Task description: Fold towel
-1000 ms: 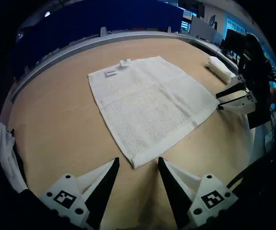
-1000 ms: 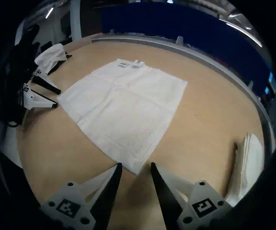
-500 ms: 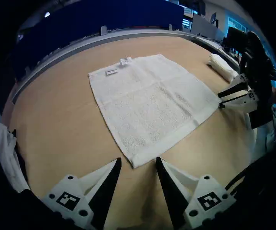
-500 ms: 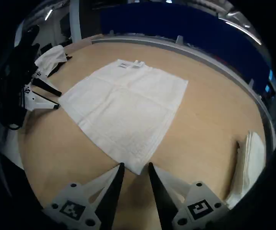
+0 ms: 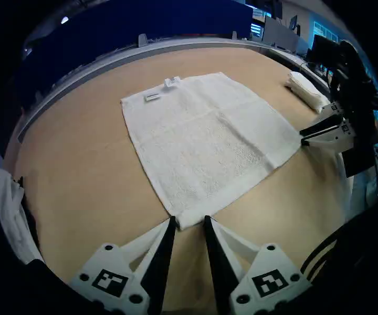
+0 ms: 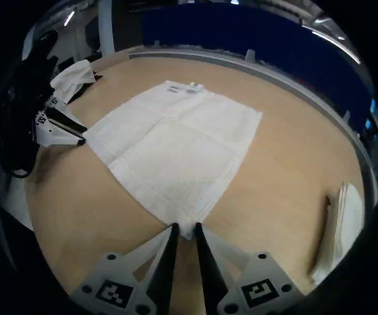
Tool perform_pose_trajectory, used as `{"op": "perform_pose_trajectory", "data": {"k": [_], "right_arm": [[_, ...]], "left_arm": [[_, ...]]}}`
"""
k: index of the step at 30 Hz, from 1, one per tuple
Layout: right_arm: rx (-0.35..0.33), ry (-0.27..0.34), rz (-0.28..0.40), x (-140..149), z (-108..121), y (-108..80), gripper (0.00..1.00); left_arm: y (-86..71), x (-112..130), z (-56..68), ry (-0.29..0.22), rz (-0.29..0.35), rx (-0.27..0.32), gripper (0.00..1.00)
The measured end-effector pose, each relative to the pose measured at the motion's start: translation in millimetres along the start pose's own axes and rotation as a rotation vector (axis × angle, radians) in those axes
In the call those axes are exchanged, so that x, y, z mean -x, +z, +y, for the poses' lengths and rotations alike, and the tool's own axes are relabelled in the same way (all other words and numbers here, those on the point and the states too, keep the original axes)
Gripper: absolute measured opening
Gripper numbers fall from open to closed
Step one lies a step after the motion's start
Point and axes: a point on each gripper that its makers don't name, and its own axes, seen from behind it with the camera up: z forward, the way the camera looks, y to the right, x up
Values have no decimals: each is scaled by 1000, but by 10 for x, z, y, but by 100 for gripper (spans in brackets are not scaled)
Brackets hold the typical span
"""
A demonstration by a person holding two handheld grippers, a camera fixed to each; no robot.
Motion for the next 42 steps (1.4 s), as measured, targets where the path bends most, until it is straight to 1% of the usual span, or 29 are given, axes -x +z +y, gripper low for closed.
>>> {"op": "perform_pose_trajectory", "data": {"k": [5, 8, 11, 14, 17, 21, 29, 37, 42], "right_arm": [[24, 12, 1, -19, 39, -8, 17], [41, 21, 3, -29, 83, -19, 16], [42, 29, 15, -60, 108, -49, 15], [46, 38, 35, -128, 138, -102, 15], [52, 41, 59, -225, 167, -176, 15], [57, 34, 95, -389, 185, -311, 15], [63, 13, 150, -663, 173, -585, 15], [65, 8, 188, -819, 115, -913, 15], [61, 5, 198, -883, 74, -1090, 15]], "left_arm": [[-10, 14, -49, -8, -12, -17, 12], [-12, 15, 7, -1, -6, -2, 11], [-31, 8, 40, -2, 4, -1, 10], [-85, -39, 51, -17, 18, -1, 10], [-147, -106, 49, -44, 34, 4, 10], [-270, -224, 21, -77, 64, 2, 10], [-554, -430, -30, -114, 118, -5, 10], [-872, -578, 3, -159, 160, 1, 10], [-1028, -638, 28, -180, 176, 6, 10]]}}
